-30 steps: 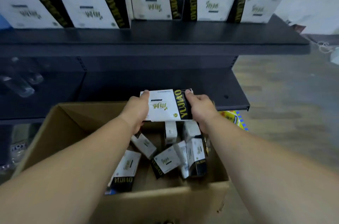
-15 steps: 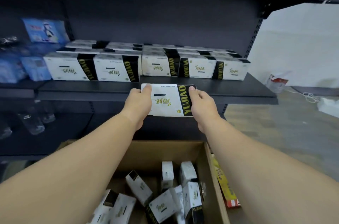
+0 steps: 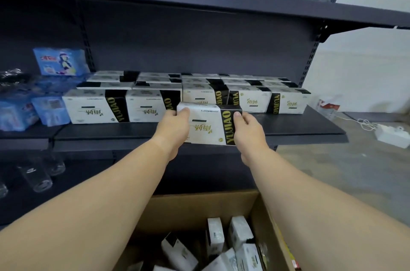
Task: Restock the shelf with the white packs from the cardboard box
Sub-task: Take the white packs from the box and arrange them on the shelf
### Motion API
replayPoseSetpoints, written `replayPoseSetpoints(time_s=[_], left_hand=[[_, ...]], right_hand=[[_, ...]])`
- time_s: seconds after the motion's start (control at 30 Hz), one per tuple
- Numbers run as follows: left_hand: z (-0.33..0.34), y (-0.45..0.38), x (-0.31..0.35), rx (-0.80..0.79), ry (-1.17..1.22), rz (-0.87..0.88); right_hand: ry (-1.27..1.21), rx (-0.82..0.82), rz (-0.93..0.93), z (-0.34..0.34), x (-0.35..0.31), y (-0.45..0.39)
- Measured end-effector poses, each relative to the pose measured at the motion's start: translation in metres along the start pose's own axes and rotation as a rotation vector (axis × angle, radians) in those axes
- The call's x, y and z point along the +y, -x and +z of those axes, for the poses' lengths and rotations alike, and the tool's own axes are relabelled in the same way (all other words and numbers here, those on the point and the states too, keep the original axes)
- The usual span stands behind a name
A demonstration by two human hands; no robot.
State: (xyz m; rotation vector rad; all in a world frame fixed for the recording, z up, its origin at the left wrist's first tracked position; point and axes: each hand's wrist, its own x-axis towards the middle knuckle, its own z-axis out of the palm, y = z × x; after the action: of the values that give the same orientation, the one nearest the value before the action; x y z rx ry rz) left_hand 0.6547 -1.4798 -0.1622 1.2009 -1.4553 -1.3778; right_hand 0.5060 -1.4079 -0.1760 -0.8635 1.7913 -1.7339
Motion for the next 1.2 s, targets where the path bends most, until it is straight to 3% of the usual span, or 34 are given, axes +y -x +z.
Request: replayPoseSetpoints(time_s=[0.17,0.4,0.9,1.2], left_hand=[[0.012,-0.013,-0.003,-0.029,0.019,-0.001],[0.027,-0.043,-0.006,-0.010,0.040,-0.004],[0.051,-0.085,-0.011,0.373,0.070,0.033],[0.053,-0.092,-0.006,0.393,0.123,0.002]], right_hand=[[0.082,0.077,0.014,-0.001,0.007,-0.015],[0.059,0.055,0.010,-0.003,0.010,-0.052],[0.011,-0.159,0.013,0.026,0.023,-0.115],[-0.044,-0.169,0.085,0.033,0.026,-0.123]])
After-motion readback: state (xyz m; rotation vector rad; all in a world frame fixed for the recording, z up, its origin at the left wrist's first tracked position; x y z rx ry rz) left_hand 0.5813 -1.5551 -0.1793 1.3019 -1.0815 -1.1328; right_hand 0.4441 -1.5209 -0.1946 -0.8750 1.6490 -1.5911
